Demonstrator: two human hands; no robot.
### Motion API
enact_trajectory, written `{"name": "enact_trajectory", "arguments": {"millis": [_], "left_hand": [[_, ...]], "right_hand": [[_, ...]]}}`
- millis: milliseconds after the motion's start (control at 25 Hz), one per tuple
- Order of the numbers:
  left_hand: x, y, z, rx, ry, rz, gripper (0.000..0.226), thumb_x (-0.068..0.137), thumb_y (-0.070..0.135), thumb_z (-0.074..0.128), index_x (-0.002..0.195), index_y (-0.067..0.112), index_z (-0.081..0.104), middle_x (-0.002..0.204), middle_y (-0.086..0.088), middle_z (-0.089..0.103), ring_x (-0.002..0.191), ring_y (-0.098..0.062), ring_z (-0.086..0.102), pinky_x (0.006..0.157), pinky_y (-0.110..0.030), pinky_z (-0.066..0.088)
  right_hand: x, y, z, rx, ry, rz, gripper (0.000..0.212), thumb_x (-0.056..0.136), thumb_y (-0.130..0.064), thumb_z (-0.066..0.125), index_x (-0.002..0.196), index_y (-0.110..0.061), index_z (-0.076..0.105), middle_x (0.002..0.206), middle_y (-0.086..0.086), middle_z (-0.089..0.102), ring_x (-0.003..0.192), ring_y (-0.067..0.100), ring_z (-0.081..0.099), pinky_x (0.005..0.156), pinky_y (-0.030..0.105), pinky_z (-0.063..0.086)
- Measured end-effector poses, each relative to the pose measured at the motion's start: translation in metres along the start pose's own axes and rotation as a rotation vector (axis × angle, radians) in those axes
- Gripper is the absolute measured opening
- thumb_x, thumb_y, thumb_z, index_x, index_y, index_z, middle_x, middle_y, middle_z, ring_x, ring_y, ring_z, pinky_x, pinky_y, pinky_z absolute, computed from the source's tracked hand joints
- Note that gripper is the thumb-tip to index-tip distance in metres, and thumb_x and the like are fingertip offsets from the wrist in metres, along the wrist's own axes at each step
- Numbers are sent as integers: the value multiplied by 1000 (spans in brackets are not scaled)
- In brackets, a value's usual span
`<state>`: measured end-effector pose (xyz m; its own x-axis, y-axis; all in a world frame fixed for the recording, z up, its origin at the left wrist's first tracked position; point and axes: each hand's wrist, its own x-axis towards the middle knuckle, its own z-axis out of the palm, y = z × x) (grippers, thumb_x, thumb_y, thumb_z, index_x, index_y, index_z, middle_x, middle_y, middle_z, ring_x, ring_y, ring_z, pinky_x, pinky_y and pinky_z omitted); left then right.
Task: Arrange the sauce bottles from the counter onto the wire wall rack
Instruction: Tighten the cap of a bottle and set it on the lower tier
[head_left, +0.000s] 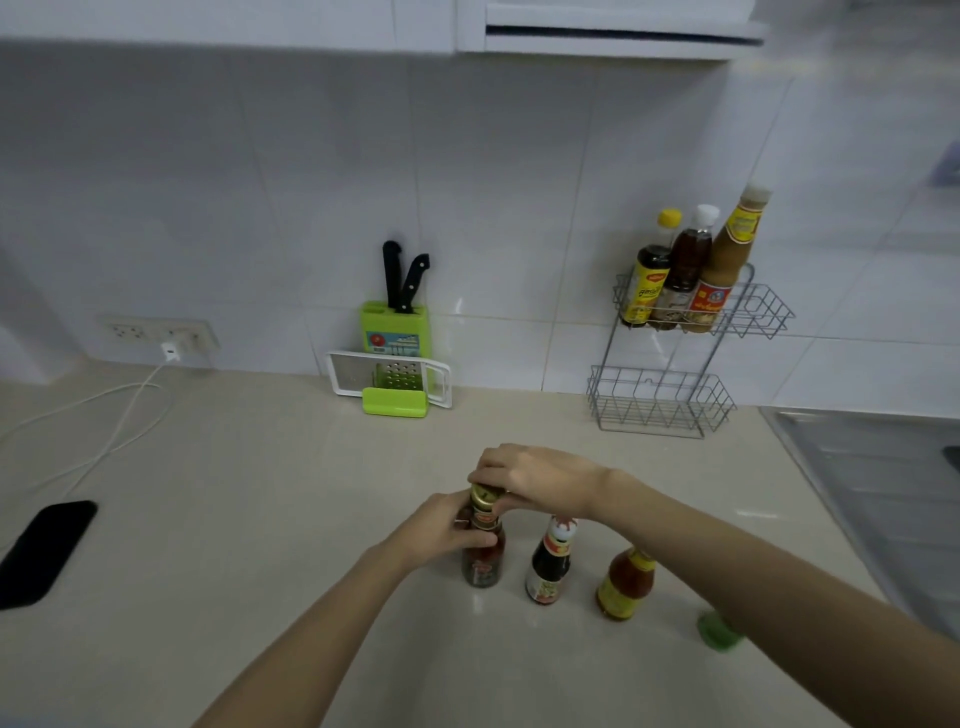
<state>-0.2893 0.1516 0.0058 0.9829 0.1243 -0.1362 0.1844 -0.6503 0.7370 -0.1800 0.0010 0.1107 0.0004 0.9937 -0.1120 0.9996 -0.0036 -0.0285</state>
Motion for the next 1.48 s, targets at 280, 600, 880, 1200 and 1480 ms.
{"name": "enact_trajectory", "arguments": {"millis": [280,600,880,1200,1480], "left_hand": [[5,6,6,-1,89,31,42,79,40,70,114,22,57,108,-4,71,97,-18,66,85,-32,51],[2,3,8,-25,79,59,44,79,41,71,116,22,57,112,-1,70,100,-16,66,87,-32,53],[2,7,5,-11,79,21,44,78,39,72,111,14,58,108,-7,70,96,-21,67,86,-37,54],[-3,10,9,21,61,0,48,77,44,70,114,16,57,113,-6,69,104,-22,65,91,-40,53],[-5,6,7,5,22,-3,49,76,42,72,116,19,56,113,-6,68,104,-21,64,91,-40,52]], "right_hand": [[20,-1,-15,-332,-118,80,51,101,-40,27,113,0,56,111,19,60,98,34,57,83,41,43],[27,2,-6,-280,-281,245,68,96,-58,20,102,-4,61,102,15,68,84,31,62,77,41,49],[19,8,-17,-329,-271,37,48,99,-45,33,124,-6,47,122,13,54,107,30,55,86,42,47],[8,10,-8,-223,-153,-110,40,99,-38,40,126,-8,44,118,11,54,104,26,53,84,39,46],[5,16,-15,191,-159,54,37,96,-34,50,124,-10,48,117,10,56,96,20,53,80,28,41]]}}
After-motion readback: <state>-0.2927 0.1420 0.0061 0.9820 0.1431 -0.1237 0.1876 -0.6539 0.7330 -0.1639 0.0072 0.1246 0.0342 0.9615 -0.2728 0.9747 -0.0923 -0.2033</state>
